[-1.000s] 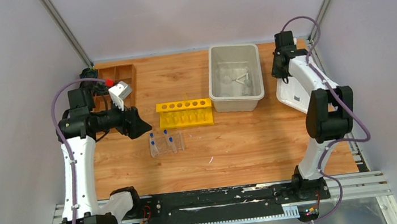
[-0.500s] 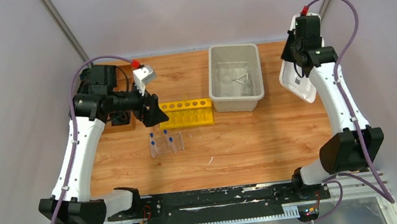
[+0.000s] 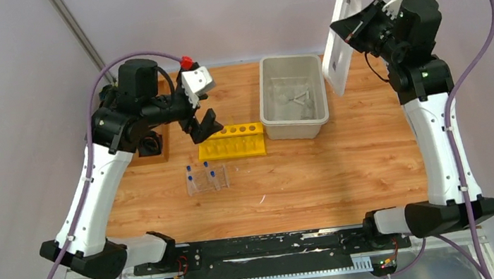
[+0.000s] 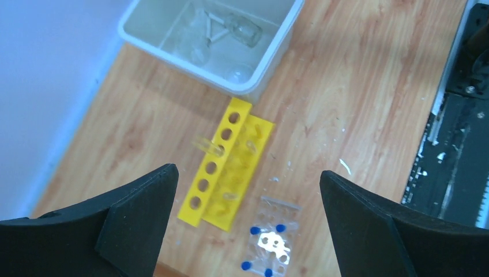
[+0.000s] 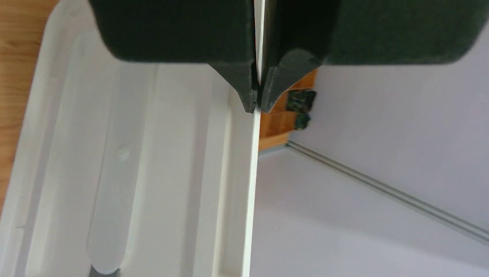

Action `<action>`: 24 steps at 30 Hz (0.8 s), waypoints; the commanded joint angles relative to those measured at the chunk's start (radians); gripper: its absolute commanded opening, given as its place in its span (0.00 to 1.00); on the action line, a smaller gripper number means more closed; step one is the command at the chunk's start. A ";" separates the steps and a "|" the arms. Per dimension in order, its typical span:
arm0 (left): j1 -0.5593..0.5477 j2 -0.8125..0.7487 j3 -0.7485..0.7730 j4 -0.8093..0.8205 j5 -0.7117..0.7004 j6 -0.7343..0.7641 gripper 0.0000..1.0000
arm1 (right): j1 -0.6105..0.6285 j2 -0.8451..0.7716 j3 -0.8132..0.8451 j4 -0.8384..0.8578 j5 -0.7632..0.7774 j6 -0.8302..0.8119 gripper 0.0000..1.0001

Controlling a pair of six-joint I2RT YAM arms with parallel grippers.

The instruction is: Organize the chemistry lab equipment

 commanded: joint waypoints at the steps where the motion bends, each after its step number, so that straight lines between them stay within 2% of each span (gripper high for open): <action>1: -0.119 -0.015 0.051 0.140 -0.127 0.052 1.00 | 0.052 -0.055 -0.045 0.274 -0.098 0.271 0.00; 5: -0.277 -0.070 -0.086 0.414 -0.256 -0.067 1.00 | 0.103 -0.079 -0.124 0.421 -0.062 0.425 0.00; 8: -0.339 -0.081 -0.186 0.599 -0.322 -0.195 1.00 | 0.150 -0.086 -0.140 0.460 -0.022 0.470 0.00; 15: -0.447 -0.013 -0.196 0.802 -0.463 -0.235 1.00 | 0.237 -0.110 -0.215 0.563 0.052 0.582 0.00; 24: -0.498 0.021 -0.295 0.975 -0.513 -0.242 0.97 | 0.308 -0.147 -0.287 0.613 0.154 0.603 0.00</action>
